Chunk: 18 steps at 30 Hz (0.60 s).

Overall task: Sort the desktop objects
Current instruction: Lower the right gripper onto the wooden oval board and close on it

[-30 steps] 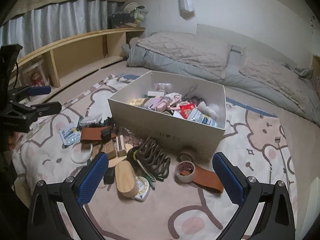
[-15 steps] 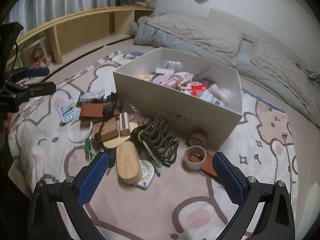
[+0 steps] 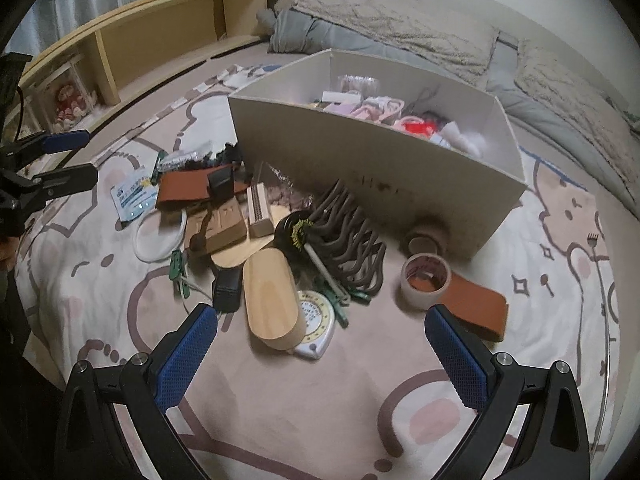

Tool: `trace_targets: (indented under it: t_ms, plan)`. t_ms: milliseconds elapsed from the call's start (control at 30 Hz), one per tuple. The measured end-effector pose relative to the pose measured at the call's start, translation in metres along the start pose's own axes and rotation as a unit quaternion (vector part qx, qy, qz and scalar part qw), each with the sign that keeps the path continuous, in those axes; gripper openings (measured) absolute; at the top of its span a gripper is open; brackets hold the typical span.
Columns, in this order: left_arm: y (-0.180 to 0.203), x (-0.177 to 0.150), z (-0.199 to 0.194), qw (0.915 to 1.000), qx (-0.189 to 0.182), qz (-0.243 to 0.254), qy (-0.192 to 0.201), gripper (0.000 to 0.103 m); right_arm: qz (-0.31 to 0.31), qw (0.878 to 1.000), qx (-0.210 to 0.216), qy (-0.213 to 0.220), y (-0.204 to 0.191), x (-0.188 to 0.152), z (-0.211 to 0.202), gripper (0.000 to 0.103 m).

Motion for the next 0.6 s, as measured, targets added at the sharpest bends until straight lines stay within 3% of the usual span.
trace_targets:
  t_ms: [200, 600]
  plan:
    - [0.001, -0.020, 0.012, 0.9995, 0.003, 0.014, -0.027, 0.103, -0.002, 1.000, 0.014, -0.018, -0.006, -0.006, 0.010, 0.103]
    - [-0.029, -0.057, 0.050, 0.9934, 0.063, 0.003, -0.096, 0.103, 0.004, 0.998, 0.037, -0.048, -0.012, -0.013, 0.023, 0.103]
Point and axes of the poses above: each gripper's, at about its wrist camera, not at the fingertips, and z roughly the way its jaws point, y to its right, x to its top, the point moved 4 cm from there along z, roughly the way its jaws point, and after that the axes turned 12 degrees about y, right-handed, at the moved point
